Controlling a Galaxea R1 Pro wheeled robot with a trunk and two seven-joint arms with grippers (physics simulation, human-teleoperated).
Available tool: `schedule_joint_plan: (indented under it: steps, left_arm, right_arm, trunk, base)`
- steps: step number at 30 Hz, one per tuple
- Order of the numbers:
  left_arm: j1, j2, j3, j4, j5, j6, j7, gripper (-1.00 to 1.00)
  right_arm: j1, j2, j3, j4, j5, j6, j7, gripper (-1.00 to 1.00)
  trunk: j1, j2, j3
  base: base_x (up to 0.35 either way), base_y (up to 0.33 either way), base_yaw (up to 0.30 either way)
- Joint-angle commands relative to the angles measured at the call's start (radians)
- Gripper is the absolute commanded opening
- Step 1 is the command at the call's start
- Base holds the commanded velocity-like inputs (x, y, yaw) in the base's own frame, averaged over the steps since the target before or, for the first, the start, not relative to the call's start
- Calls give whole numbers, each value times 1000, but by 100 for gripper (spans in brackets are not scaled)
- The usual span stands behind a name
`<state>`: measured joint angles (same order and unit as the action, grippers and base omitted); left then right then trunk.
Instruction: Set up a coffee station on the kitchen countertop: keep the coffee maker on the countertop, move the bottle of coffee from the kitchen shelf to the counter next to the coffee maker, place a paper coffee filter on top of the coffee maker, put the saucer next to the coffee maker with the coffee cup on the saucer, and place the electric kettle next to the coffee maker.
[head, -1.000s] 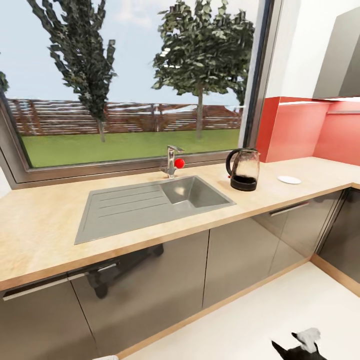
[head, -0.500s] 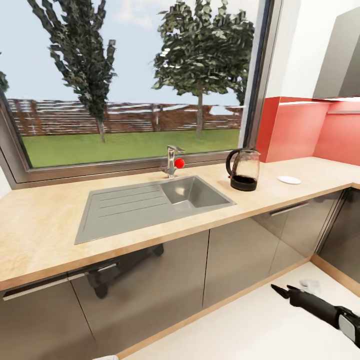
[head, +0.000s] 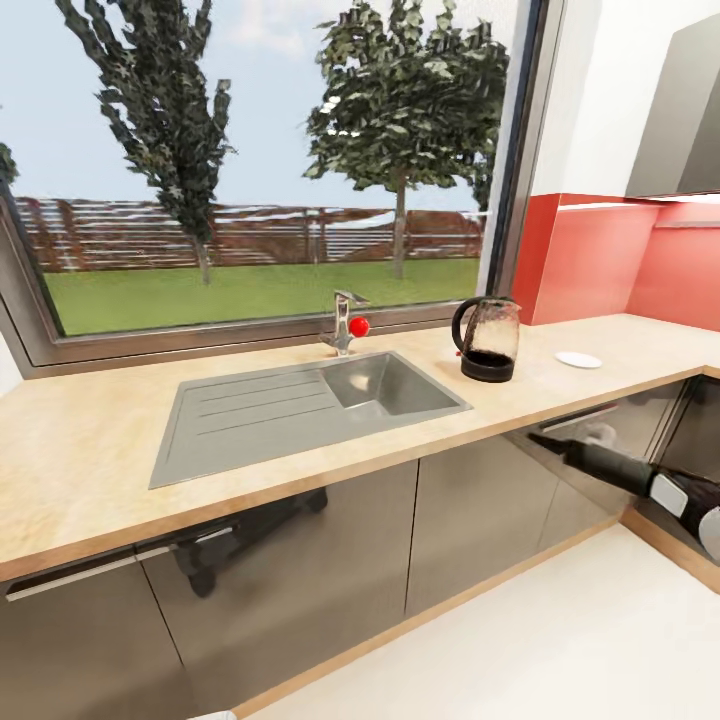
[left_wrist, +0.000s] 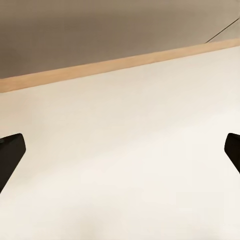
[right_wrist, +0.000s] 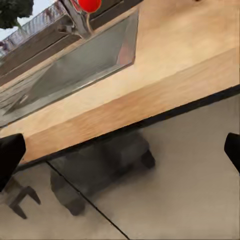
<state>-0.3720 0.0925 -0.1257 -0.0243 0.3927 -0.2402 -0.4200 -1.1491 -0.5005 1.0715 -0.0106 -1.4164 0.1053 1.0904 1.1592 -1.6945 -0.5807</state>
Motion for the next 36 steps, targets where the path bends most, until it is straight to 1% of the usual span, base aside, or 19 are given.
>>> schedule_joint_plan:
  steps: [1,3,4,5,6,7,8,9,12,14,15,16,20,23,26,31,34,35,36]
  left_arm:
    - [-1,0,-8,1,9,-4,-3,100]
    - [-1,-1,-8,2,9,-4,-3,100]
    - [0,-1,-8,2,9,-4,-3,100]
    - [5,-2,-8,3,9,-4,-3,100]
    - [8,-3,-8,3,9,-3,-3,100]
    - [13,-3,-8,3,10,-3,-3,100]
    - [15,-3,-8,3,10,-3,-3,100]
    - [21,-4,-8,3,10,-3,-3,100]
    - [28,-4,-8,3,10,-3,-3,100]
    - [36,-4,-8,3,11,-3,-3,100]
    - [48,-5,-8,3,11,-3,-3,100]
    - [54,-7,-8,3,11,-2,-4,100]
    - [64,-10,-7,3,11,-2,-5,100]
    - [68,-11,-6,3,11,-2,-5,100]
    - [69,-11,-6,4,11,-3,-5,100]
    - [89,-10,-1,4,12,-2,-5,100]
    - [133,6,52,3,16,-3,-5,100]
    - [194,45,147,3,20,-3,-7,100]
    - [218,61,174,3,20,-3,-7,100]
  right_arm:
    - [-24,-1,10,-41,-9,20,0,100]
    - [-53,-4,10,-162,-5,35,-37,100]
    - [-64,-8,10,-239,-4,52,-89,100]
    - [-73,-19,9,-392,-3,84,-217,100]
    - [-75,-25,9,-448,-3,92,-269,100]
    - [-78,-36,9,-570,-4,106,-392,100]
    - [-79,-41,8,-633,-4,117,-460,100]
    - [-81,-47,0,-797,-4,154,-653,100]
    - [-82,-46,-19,-904,-4,180,-819,100]
    - [-82,-15,-37,-983,-4,198,-1029,100]
    - [-83,28,-44,-1022,-4,204,-1206,100]
    - [-83,48,-46,-1032,-3,206,-1277,100]
    - [-83,88,-48,-1042,5,206,-1412,100]
    - [-82,129,-48,-1042,41,204,-1487,100]
    - [-79,146,-49,-1040,62,202,-1509,100]
    - [-75,154,-49,-1039,68,200,-1524,100]
    - [-74,157,-49,-1033,69,200,-1529,100]
    - [-73,158,-49,-1024,69,200,-1530,100]
    - [-73,158,-50,-1023,70,200,-1530,100]
  trunk:
    - [0,-1,-1]
    - [0,-1,-1]
    - [0,-1,-1]
    - [0,-1,-1]
    - [0,-1,-1]
    - [0,-1,-1]
    - [0,-1,-1]
    - [0,-1,-1]
    - [0,-1,-1]
    - [0,-1,-1]
    - [0,-1,-1]
    - [0,-1,-1]
    - [0,-1,-1]
    - [0,-1,-1]
    - [0,-1,-1]
    - [0,-1,-1]
    - [0,-1,-1]
    - [0,-1,-1]
    - [0,-1,-1]
  base:
    - [0,0,0]
    - [0,0,0]
    - [0,0,0]
    - [0,0,0]
    - [0,0,0]
    - [0,0,0]
    - [0,0,0]
    - [0,0,0]
    - [0,0,0]
    - [3,0,0]
    - [181,-82,0]
    - [205,-94,0]
    - [201,-85,0]
    - [95,-28,0]
    - [211,-7,0]
    - [91,-1,0]
    - [15,0,90]
    - [4,0,202]
    - [2,0,225]
